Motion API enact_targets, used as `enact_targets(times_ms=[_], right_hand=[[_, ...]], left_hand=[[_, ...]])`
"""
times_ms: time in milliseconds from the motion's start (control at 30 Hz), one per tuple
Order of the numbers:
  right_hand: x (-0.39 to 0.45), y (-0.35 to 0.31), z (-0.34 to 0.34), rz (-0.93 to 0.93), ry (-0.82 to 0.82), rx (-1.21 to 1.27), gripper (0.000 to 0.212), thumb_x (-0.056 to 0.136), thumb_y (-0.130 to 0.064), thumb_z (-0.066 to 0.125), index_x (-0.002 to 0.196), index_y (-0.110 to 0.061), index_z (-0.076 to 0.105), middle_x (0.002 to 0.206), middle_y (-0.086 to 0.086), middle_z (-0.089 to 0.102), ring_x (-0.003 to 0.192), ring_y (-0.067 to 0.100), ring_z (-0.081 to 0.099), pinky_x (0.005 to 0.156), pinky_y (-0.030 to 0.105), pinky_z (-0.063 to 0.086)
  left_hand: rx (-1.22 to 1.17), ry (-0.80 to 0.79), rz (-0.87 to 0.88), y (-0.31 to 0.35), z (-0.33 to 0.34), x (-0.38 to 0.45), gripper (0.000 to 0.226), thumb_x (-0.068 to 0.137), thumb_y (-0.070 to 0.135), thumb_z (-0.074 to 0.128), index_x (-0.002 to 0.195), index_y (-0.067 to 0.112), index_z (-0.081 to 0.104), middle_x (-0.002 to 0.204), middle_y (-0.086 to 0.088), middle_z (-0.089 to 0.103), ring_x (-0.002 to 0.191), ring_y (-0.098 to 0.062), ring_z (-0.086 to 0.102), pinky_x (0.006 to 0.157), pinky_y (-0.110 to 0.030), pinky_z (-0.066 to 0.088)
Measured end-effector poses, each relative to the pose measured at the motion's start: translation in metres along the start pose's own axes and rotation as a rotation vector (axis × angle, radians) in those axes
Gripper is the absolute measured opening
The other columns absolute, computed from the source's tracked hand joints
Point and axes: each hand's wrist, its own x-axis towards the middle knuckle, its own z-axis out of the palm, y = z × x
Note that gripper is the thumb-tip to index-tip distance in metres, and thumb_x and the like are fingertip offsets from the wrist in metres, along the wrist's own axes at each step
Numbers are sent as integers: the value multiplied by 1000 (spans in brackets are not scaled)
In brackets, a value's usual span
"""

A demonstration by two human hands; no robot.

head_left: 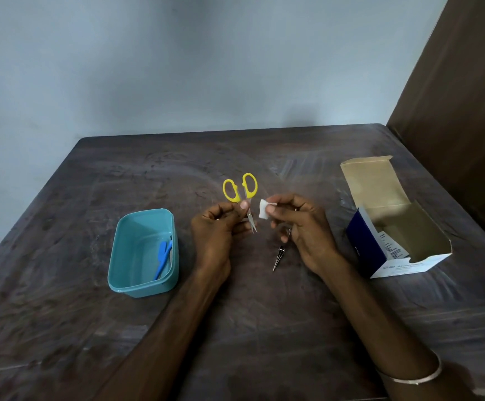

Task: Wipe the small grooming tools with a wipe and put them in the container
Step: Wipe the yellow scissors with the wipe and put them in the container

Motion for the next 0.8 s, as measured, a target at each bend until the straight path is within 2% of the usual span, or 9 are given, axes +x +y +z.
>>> enact_targets(times_ms=[167,267,367,533,733,800], right_hand=[[0,6,5,-62,-8,-112,12,81,-4,76,81,-16,74,61,1,62,53,13,50,40,22,33],[1,8,4,-80,21,-95,14,81,-6,77,77,-18,72,63,4,63,54,16,48,39,21,32],[1,9,3,-97,26,-102,12,81,-8,78,77,-18,72,71,12,63,54,16,48,40,22,32],[2,11,2,-110,22,-168,3,84,-13,76,85,-14,73,67,8,62,49,14,46,39,22,31],[2,11,3,-133,13,-254,10,89,-15,72,92,-7,76,63,14,51,49,15,42,38,20,27],[2,10,2,-153,0,-292,12,89,-17,72,90,-6,76,62,13,52,49,14,43,39,20,29]], left_hand=[[35,-41,17,-3,1,-3,5,88,1,66,86,0,71,72,-10,73,58,-17,69,58,-29,60],[68,-69,47,-5,3,-4,6,88,-1,67,90,-2,72,71,-9,71,58,-16,67,61,-31,61],[64,-111,58,-4,4,-6,7,88,-3,65,92,-4,71,69,-6,72,58,-14,69,57,-27,58],[79,-136,63,-3,3,-8,8,87,-3,65,93,-5,70,71,-5,73,60,-14,70,57,-25,58],[152,-143,45,-1,0,-6,7,86,5,71,83,10,75,72,-5,74,63,-16,70,61,-30,59],[158,-138,41,1,1,-7,4,86,12,74,88,10,75,75,-7,75,64,-18,71,60,-30,59]])
